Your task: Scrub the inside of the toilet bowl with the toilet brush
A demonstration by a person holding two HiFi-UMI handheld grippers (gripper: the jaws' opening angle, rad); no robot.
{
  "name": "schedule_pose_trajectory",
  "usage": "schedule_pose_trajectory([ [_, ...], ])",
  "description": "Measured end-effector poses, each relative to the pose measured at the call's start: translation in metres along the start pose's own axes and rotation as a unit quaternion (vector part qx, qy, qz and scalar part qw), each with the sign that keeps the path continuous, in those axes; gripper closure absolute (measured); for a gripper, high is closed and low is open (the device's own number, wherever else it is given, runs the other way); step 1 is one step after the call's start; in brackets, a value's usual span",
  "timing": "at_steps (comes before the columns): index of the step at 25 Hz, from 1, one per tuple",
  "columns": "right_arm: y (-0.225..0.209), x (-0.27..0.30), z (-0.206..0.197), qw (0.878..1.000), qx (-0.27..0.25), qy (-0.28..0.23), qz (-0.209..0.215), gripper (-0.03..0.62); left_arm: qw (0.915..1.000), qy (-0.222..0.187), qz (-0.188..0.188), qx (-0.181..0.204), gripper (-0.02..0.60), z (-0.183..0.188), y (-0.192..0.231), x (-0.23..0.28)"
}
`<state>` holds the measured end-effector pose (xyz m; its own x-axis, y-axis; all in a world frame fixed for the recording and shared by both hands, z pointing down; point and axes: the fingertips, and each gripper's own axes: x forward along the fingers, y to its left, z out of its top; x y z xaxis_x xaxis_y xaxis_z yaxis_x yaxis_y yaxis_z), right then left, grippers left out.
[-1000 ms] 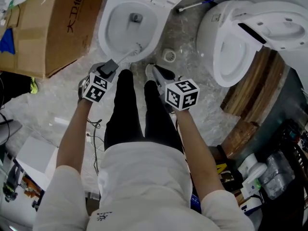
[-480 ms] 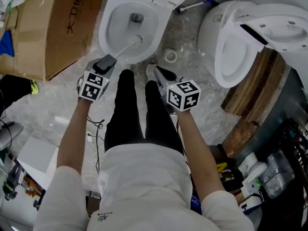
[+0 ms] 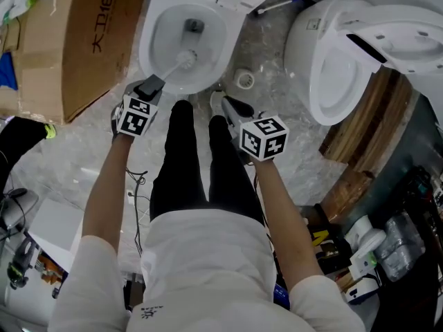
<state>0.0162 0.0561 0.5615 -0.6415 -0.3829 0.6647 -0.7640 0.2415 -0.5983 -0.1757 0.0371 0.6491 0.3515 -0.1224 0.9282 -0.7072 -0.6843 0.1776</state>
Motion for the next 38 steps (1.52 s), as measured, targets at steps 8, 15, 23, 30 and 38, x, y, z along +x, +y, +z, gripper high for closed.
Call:
schedule_pose_trajectory([
  [8, -0.013, 0.004, -0.003, 1.000, 0.009, 0.004, -0.008, 0.592, 0.9995, 0.010, 0.028, -0.010, 0.433, -0.002, 0.018, 0.032],
  [15, -0.019, 0.005, -0.004, 1.000, 0.018, 0.005, -0.012, 0.592, 0.9986, 0.028, 0.046, -0.004, 0.433, 0.006, 0.025, 0.049],
  [23, -0.028, 0.006, -0.005, 0.999, 0.029, 0.002, -0.019, 0.592, 0.9969, 0.055, 0.041, 0.039, 0.433, 0.007, 0.023, 0.068],
  [30, -0.032, 0.007, -0.008, 0.999, 0.035, 0.000, -0.020, 0.592, 0.9954, 0.063, 0.021, 0.069, 0.433, 0.011, 0.009, 0.080],
  [38, -0.041, 0.005, -0.010, 0.999, 0.042, -0.001, -0.023, 0.592, 0.9951, 0.048, 0.010, 0.085, 0.433, 0.033, 0.001, 0.085],
])
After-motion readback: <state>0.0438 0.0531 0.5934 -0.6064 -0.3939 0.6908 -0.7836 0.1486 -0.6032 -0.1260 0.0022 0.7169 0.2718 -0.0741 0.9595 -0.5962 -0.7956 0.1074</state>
